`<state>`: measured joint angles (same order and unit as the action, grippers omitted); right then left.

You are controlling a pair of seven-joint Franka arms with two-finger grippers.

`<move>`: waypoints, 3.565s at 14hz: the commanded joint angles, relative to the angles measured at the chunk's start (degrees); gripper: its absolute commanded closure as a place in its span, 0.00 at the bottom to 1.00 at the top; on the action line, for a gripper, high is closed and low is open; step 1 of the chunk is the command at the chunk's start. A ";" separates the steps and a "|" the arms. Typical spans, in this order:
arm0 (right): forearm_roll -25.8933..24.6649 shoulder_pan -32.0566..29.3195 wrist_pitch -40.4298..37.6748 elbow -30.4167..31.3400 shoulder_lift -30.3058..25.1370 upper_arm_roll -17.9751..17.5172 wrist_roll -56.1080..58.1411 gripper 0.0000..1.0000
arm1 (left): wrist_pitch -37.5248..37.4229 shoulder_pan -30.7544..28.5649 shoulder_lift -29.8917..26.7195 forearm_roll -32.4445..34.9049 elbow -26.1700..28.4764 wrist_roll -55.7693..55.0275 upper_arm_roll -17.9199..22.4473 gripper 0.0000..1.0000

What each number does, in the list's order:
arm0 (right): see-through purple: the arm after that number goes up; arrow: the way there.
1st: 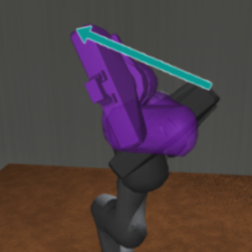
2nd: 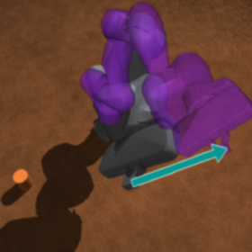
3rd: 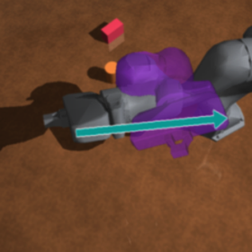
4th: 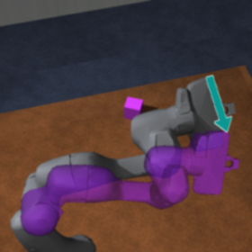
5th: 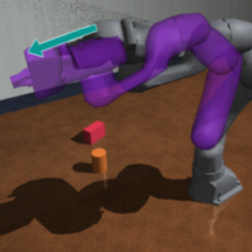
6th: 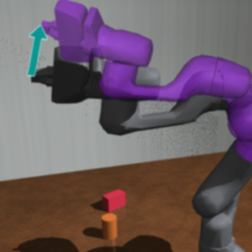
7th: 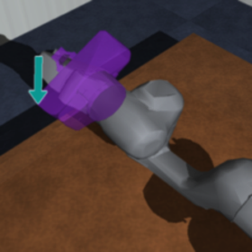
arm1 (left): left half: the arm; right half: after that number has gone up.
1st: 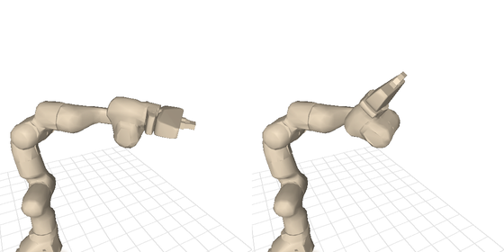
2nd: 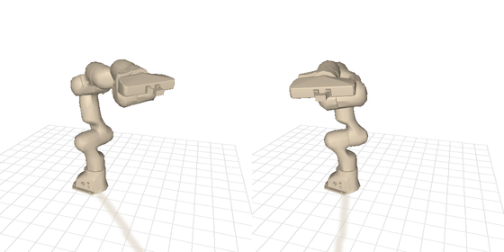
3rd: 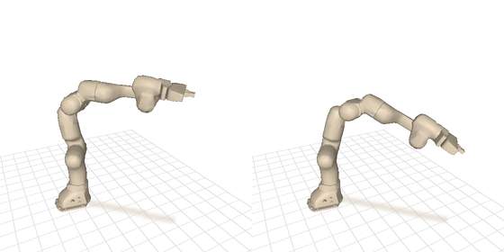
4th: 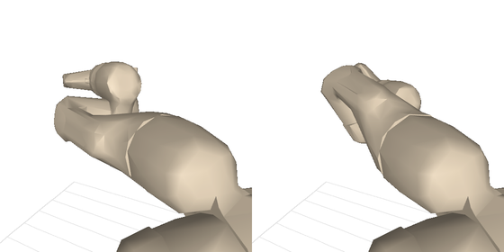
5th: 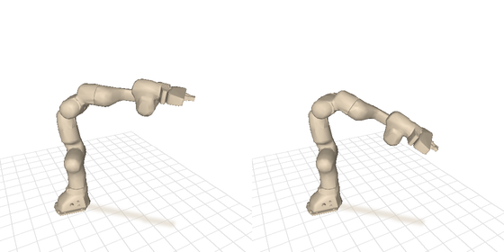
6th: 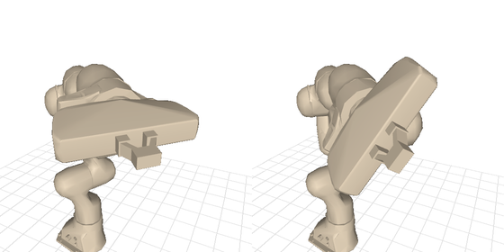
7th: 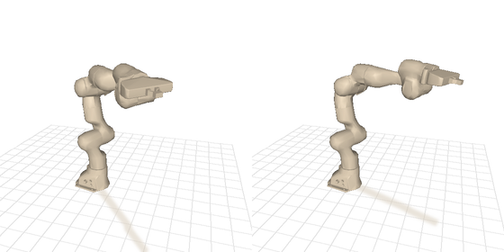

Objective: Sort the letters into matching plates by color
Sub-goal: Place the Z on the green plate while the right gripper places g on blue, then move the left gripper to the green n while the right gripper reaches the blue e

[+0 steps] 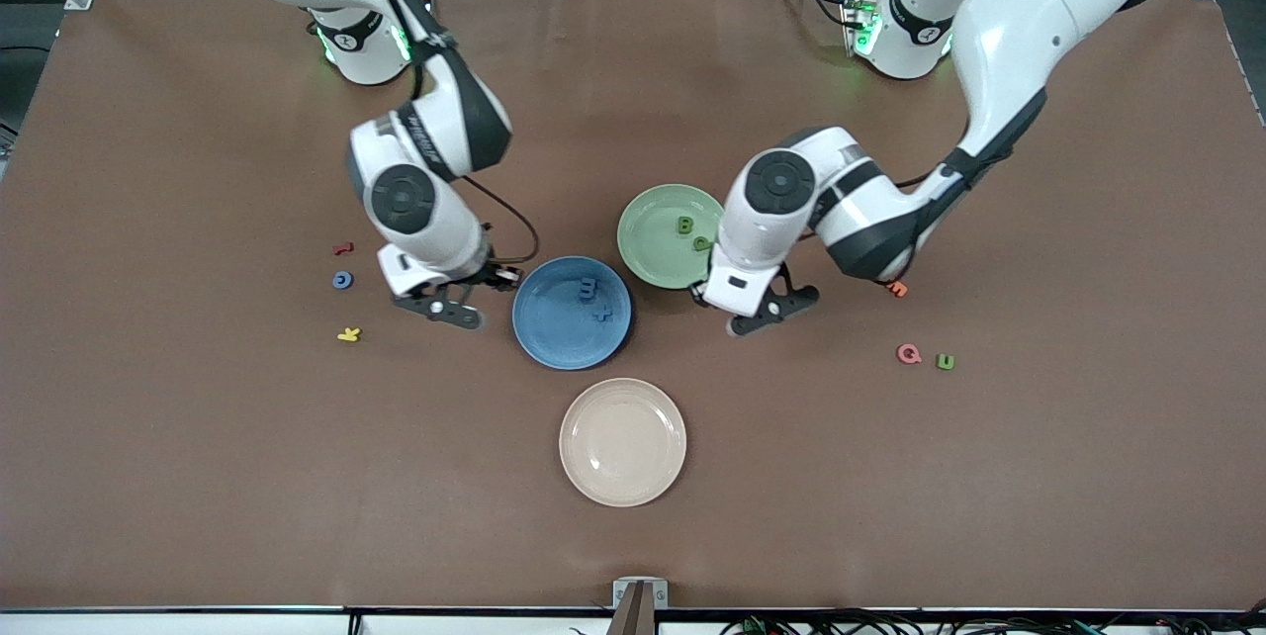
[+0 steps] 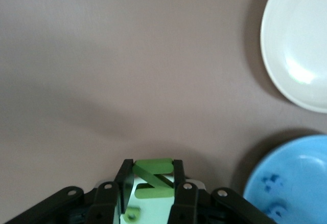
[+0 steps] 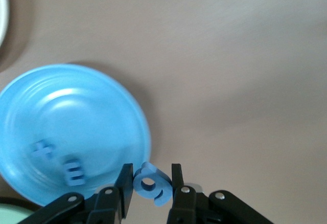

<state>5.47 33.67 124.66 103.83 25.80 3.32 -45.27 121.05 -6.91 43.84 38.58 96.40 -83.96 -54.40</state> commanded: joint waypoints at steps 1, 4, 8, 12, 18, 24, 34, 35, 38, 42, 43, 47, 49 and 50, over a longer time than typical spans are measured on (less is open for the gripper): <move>0.24 2.98 -0.21 -7.22 6.44 0.37 -2.89 0.79 | -0.30 2.51 1.59 -0.08 2.11 -6.89 -0.18 1.00; 0.24 4.39 4.62 -7.50 8.91 0.37 -2.89 0.79 | -0.03 1.99 1.25 -4.11 6.77 -10.08 -0.27 1.00; 0.16 5.18 7.44 -6.98 10.67 0.10 -2.71 0.78 | 8.12 3.04 1.60 -9.66 11.34 -11.82 -0.19 0.99; 0.16 5.18 9.99 -5.22 10.94 0.10 -2.80 0.72 | 12.09 7.69 1.95 -9.93 11.00 -14.99 2.97 0.44; -0.02 2.47 2.10 -5.04 6.83 0.37 -0.44 0.00 | 9.39 4.11 -1.12 -8.79 7.59 -15.54 3.51 0.00; -0.02 -8.69 -10.14 -0.66 -3.46 0.46 19.75 0.00 | 1.73 -8.18 -2.88 -7.57 2.91 3.42 3.51 0.00; -2.39 -23.10 9.07 22.62 -9.80 0.63 53.25 0.00 | 2.08 -28.32 -1.57 -0.17 4.76 44.02 4.21 0.00; -2.39 -24.34 11.55 24.21 -9.80 0.63 55.27 0.00 | 2.86 -30.08 -0.87 -0.17 4.85 48.32 4.30 0.01; -2.57 -26.98 17.35 27.82 -9.62 0.81 56.79 0.00 | 7.60 -31.67 -0.42 3.67 7.21 57.31 6.84 0.12; -4.06 -28.66 21.83 31.07 -9.45 1.07 56.70 0.00 | 14.47 -32.29 -0.07 9.23 11.43 58.39 9.30 0.25; -4.06 -28.66 23.51 32.04 -9.28 1.07 56.61 0.00 | 14.56 -32.20 0.02 9.67 11.79 58.47 9.31 0.27; -4.06 -28.57 26.68 33.89 -8.84 1.07 56.08 0.05 | 14.56 -32.03 0.90 10.11 11.79 60.32 9.57 0.38; -4.06 -28.66 27.30 34.42 -8.48 1.07 56.08 0.11 | 14.56 -31.68 1.42 10.11 11.53 60.32 10.18 0.40; -4.06 -28.66 27.65 34.51 -8.31 1.07 56.08 0.15 | 14.56 -31.68 1.60 10.11 11.27 60.32 10.19 0.41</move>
<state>2.11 5.82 150.26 136.23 18.90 4.96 10.72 134.77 -38.78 44.93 47.58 107.91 -24.17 -44.63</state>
